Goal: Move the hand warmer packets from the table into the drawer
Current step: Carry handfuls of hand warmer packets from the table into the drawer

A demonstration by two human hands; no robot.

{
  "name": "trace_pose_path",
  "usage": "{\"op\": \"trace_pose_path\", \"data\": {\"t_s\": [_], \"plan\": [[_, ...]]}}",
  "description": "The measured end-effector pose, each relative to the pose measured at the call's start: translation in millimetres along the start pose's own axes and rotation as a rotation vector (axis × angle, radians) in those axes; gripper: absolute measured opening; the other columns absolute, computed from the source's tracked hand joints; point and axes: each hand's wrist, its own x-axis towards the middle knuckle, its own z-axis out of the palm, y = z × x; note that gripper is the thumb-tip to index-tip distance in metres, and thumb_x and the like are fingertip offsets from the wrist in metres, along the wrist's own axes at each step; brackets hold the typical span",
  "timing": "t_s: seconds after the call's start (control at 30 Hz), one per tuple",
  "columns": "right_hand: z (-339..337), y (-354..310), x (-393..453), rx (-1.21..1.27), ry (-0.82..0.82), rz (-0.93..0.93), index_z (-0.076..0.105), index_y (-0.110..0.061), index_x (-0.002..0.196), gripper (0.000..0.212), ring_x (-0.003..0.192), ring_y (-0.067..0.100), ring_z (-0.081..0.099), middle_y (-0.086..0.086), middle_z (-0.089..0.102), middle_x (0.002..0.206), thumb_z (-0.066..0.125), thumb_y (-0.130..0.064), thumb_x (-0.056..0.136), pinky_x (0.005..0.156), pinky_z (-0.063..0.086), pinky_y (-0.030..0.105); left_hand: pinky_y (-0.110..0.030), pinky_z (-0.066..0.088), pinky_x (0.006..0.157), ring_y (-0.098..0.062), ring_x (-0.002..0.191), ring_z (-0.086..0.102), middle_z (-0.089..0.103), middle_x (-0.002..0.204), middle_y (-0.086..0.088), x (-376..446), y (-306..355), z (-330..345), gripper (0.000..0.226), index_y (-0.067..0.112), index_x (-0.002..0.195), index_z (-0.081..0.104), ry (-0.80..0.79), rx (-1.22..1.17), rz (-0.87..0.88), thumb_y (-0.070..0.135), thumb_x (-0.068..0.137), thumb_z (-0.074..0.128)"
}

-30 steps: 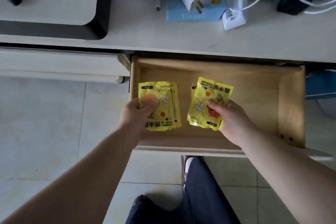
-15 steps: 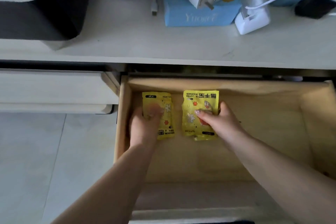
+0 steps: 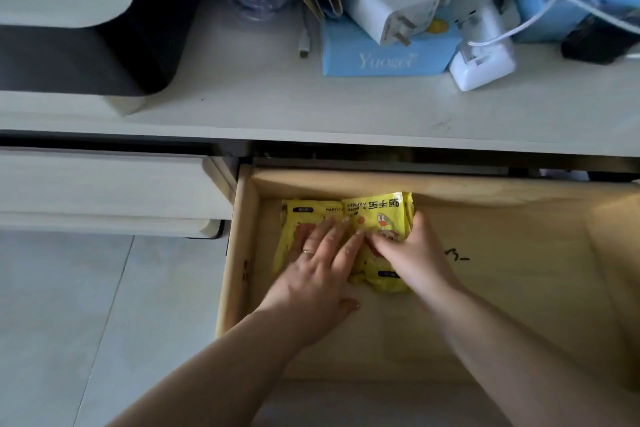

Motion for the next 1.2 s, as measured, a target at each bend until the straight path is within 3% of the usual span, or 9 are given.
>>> {"op": "trace_pose_path", "data": {"t_s": [0.1, 0.27, 0.37, 0.5, 0.73, 0.83, 0.9, 1.07, 1.2], "plan": [[-7.7, 6.6, 3.4, 0.06, -0.075, 0.027, 0.053, -0.021, 0.103, 0.043, 0.088, 0.018, 0.062, -0.003, 0.064, 0.098, 0.073, -0.045, 0.073, 0.073, 0.049, 0.029, -0.055, -0.013, 0.115, -0.029, 0.143, -0.028, -0.017, 0.16, -0.004, 3.0, 0.8, 7.4, 0.101, 0.029, 0.128, -0.046, -0.208, 0.172, 0.042, 0.061, 0.088, 0.041], [-29.0, 17.8, 11.2, 0.306, -0.232, 0.125, 0.061, -0.024, 0.113, 0.034, 0.097, 0.025, 0.068, 0.004, 0.07, 0.11, 0.069, -0.034, 0.081, 0.09, 0.053, 0.05, -0.06, -0.019, 0.11, -0.025, 0.128, -0.043, -0.023, 0.158, 0.001, 11.8, 4.2, 11.2, 0.084, 0.034, 0.134, -0.035, -0.199, 0.185, -0.007, 0.066, 0.089, 0.028], [-40.1, 23.3, 16.0, 0.192, -0.193, 0.127, 0.047, -0.02, 0.134, 0.052, 0.114, 0.021, 0.057, -0.003, 0.056, 0.13, 0.065, -0.027, 0.085, 0.101, 0.043, 0.04, -0.061, -0.009, 0.112, -0.026, 0.142, -0.024, 0.002, 0.161, -0.003, 8.9, -2.4, 19.8, 0.078, 0.035, 0.146, -0.011, -0.08, 0.193, 0.002, 0.067, 0.084, 0.025], [-35.4, 24.7, 16.4, 0.125, -0.1, 0.123, 0.056, -0.017, 0.097, 0.025, 0.086, 0.019, 0.059, 0.005, 0.065, 0.104, 0.07, -0.029, 0.081, 0.075, 0.046, 0.031, -0.063, 0.017, 0.103, -0.034, 0.137, 0.027, 0.051, 0.141, -0.012, 1.1, -13.9, 22.0, 0.077, 0.028, 0.142, 0.032, -0.098, 0.179, -0.053, 0.066, 0.075, 0.034], [-20.0, 16.0, 21.2, 0.026, -0.046, 0.027, 0.059, -0.017, 0.099, 0.028, 0.078, 0.019, 0.06, 0.003, 0.067, 0.098, 0.068, -0.034, 0.079, 0.063, 0.045, 0.028, -0.059, 0.03, 0.109, -0.031, 0.141, 0.03, 0.039, 0.15, -0.009, 12.0, 6.2, 14.8, 0.073, 0.02, 0.143, 0.033, -0.045, 0.234, 0.171, 0.053, 0.078, 0.042], [-33.0, 18.4, 20.5, 0.023, -0.077, 0.014, 0.056, -0.02, 0.113, 0.029, 0.067, 0.011, 0.051, -0.003, 0.062, 0.103, 0.059, -0.033, 0.087, 0.058, 0.039, 0.025, -0.054, 0.005, 0.117, -0.027, 0.146, -0.008, 0.003, 0.161, -0.007, 25.5, 17.6, 15.9, 0.067, 0.029, 0.151, 0.005, -0.105, 0.235, 0.148, 0.047, 0.094, 0.036], [-45.7, 26.8, 24.1, -0.024, -0.066, -0.015, 0.057, -0.019, 0.092, 0.012, 0.059, 0.01, 0.045, -0.004, 0.055, 0.075, 0.058, -0.03, 0.089, 0.052, 0.032, 0.024, -0.052, -0.008, 0.116, -0.027, 0.145, -0.02, -0.016, 0.16, -0.003, 28.7, 16.8, 22.2, 0.066, 0.037, 0.147, -0.012, -0.111, 0.233, 0.074, 0.053, 0.096, 0.027], [-53.0, 34.5, 31.9, -0.02, -0.04, -0.043, 0.062, -0.018, 0.107, 0.022, 0.089, 0.016, 0.064, -0.003, 0.067, 0.096, 0.064, -0.026, 0.086, 0.074, 0.051, 0.03, -0.056, 0.029, 0.11, -0.031, 0.141, 0.028, 0.036, 0.152, -0.01, 29.7, -0.2, 29.7, 0.061, 0.035, 0.145, 0.023, -0.063, 0.278, 0.184, 0.056, 0.089, 0.028], [-42.8, 31.9, 35.4, -0.061, -0.039, -0.095, 0.061, -0.018, 0.114, 0.032, 0.092, 0.018, 0.065, -0.001, 0.069, 0.105, 0.067, -0.026, 0.083, 0.08, 0.053, 0.033, -0.049, 0.023, 0.107, -0.029, 0.141, 0.031, 0.039, 0.151, -0.008, 30.1, -12.5, 26.0, 0.062, 0.03, 0.143, 0.034, -0.043, 0.311, 0.279, 0.058, 0.088, 0.032]]}}
